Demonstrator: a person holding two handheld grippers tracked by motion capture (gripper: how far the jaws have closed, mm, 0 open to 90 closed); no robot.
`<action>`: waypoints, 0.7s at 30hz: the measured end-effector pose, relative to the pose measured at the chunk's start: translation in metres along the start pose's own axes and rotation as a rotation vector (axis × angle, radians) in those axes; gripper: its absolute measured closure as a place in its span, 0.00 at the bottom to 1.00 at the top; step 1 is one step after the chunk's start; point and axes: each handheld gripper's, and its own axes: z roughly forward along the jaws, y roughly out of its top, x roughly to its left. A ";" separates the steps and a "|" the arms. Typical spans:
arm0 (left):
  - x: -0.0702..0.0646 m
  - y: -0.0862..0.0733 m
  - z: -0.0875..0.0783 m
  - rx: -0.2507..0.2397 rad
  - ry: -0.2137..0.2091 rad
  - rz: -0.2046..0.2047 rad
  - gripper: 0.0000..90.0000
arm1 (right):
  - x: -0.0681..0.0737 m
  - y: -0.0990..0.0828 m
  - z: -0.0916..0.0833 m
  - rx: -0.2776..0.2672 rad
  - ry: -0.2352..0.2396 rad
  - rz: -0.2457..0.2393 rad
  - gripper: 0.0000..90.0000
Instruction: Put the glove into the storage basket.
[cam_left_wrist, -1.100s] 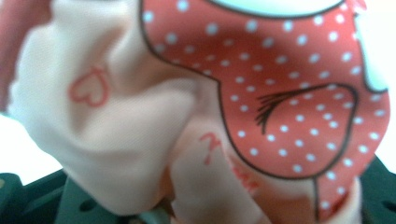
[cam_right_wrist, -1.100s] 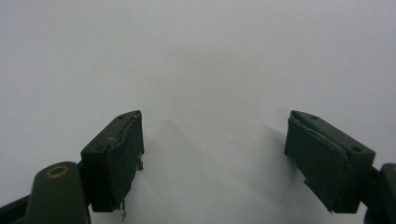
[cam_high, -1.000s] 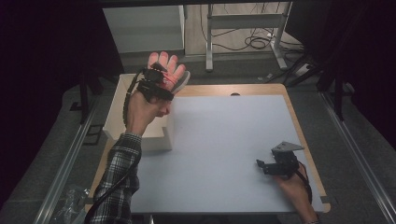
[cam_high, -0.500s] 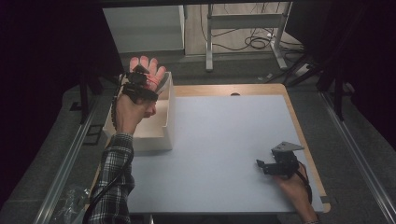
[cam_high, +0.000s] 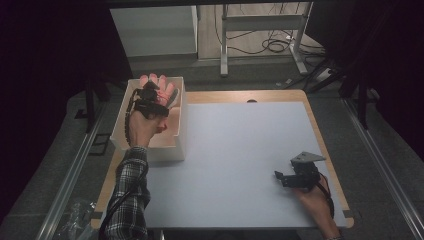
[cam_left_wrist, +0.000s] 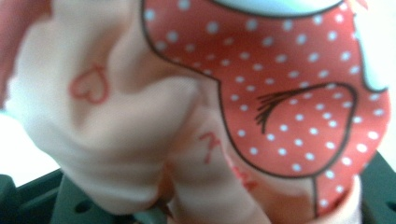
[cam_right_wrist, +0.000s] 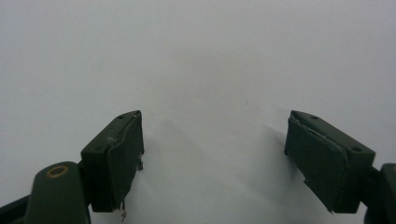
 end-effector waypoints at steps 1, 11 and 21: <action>0.000 -0.001 0.004 0.005 -0.001 -0.003 0.41 | 0.000 0.000 0.000 0.000 0.000 0.000 0.22; -0.001 -0.007 0.039 0.078 -0.008 -0.016 0.39 | 0.000 0.000 0.000 0.000 0.000 0.000 0.22; -0.011 -0.003 0.065 0.162 -0.013 -0.015 0.36 | 0.000 0.000 0.000 0.000 0.000 0.000 0.22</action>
